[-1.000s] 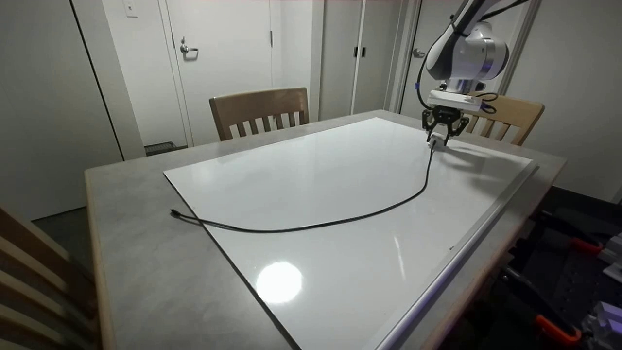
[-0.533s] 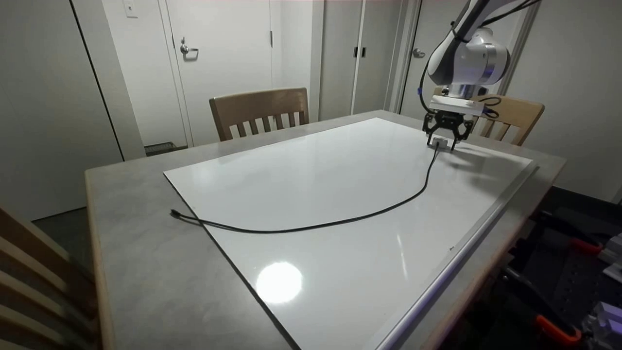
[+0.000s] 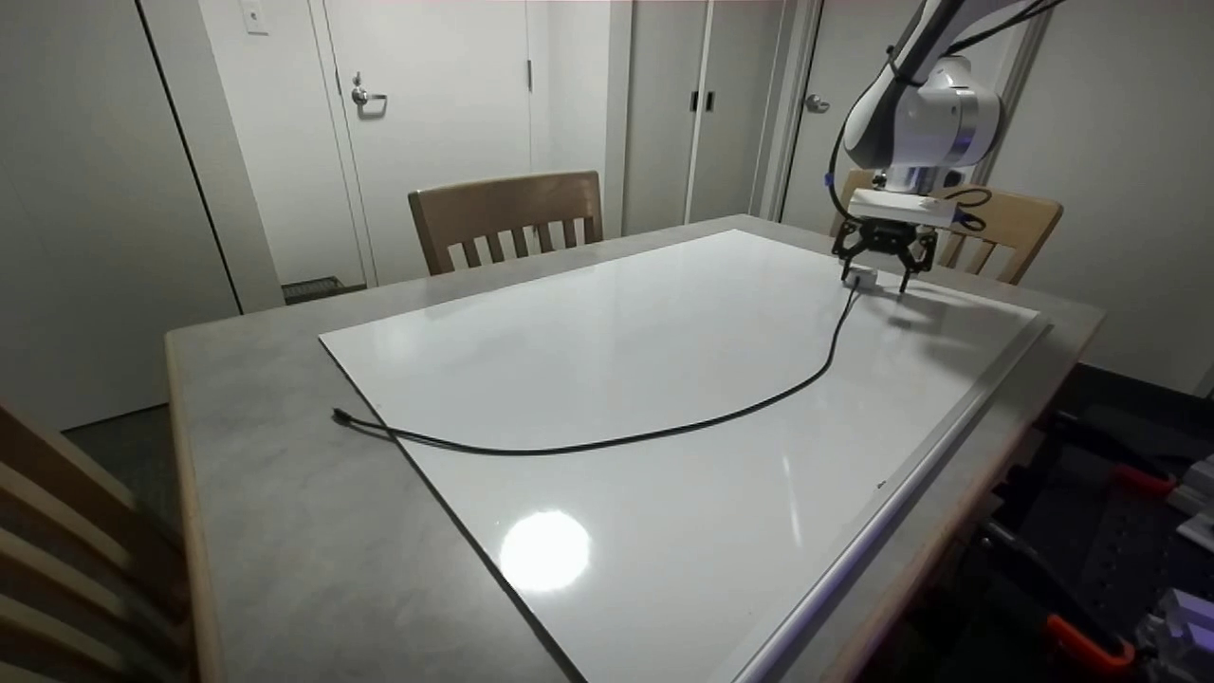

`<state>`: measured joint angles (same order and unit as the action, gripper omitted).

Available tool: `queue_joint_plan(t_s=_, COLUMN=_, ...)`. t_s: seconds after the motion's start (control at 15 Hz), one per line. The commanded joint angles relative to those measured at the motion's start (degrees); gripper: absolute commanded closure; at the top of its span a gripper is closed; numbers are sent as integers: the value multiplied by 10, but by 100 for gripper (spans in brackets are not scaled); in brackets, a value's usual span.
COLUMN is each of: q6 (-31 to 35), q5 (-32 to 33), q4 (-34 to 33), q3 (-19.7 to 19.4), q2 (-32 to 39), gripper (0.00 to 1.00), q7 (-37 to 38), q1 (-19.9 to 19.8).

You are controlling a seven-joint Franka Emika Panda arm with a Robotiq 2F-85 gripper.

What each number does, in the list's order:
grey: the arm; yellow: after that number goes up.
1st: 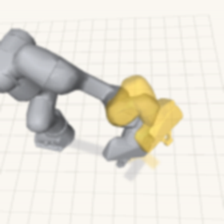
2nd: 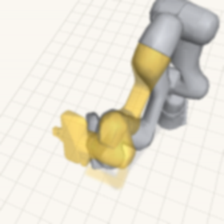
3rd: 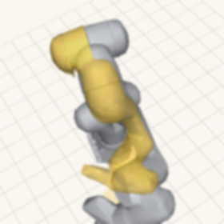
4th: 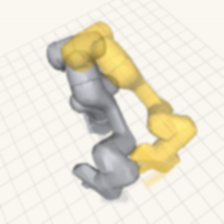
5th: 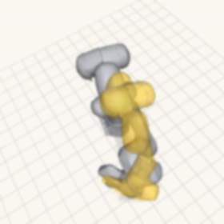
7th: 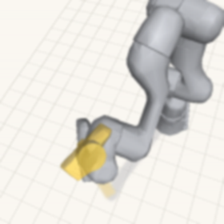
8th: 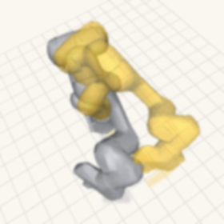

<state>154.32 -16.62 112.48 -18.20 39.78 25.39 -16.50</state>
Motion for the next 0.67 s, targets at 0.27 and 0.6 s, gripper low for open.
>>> queue_joint_plan(t_s=0.27, q6=-8, q5=25, q4=17, q3=-33, q2=-37, gripper=0, q7=11, q1=28)
queue_joint_plan(t_s=0.6, q6=-23, q5=29, q4=12, q3=-26, q2=-57, gripper=0, q7=7, q1=31)
